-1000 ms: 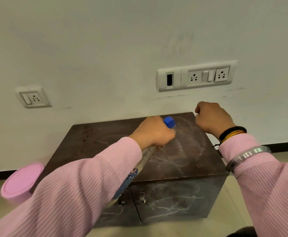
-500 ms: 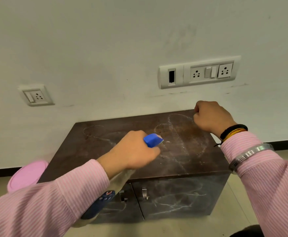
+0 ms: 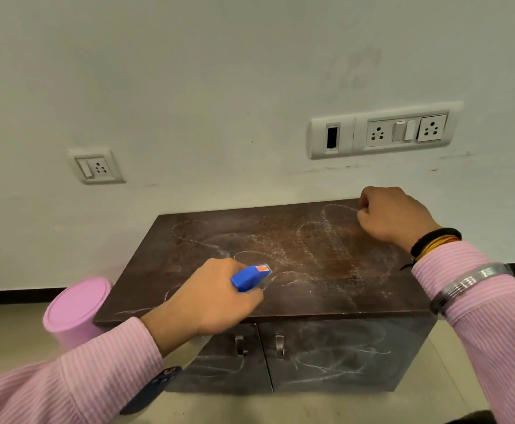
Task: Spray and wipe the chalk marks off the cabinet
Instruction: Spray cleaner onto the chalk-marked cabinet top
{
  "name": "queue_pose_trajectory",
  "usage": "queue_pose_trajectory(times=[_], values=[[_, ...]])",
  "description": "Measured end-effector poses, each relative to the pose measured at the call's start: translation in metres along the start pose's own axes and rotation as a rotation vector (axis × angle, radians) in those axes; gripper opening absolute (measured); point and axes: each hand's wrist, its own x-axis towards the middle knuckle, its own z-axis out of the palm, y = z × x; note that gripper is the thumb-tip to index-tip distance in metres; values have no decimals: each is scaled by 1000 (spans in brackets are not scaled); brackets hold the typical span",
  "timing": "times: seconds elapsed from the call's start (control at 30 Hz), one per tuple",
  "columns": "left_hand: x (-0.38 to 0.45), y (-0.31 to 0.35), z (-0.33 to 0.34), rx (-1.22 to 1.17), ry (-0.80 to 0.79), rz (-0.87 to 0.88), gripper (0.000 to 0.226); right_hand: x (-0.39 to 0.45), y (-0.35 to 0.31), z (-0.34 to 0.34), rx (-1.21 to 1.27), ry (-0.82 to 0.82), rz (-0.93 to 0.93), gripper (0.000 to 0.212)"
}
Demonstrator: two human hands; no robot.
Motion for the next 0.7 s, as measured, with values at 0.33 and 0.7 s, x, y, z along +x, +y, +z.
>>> queue_pose_trajectory(times=[0.33, 0.7], values=[[-23, -46, -27, -64, 85, -70, 37, 3, -4, 5, -19, -14, -10, 19], [-38, -104, -61, -104, 350, -416, 31, 2, -13, 6, -21, -41, -22, 22]])
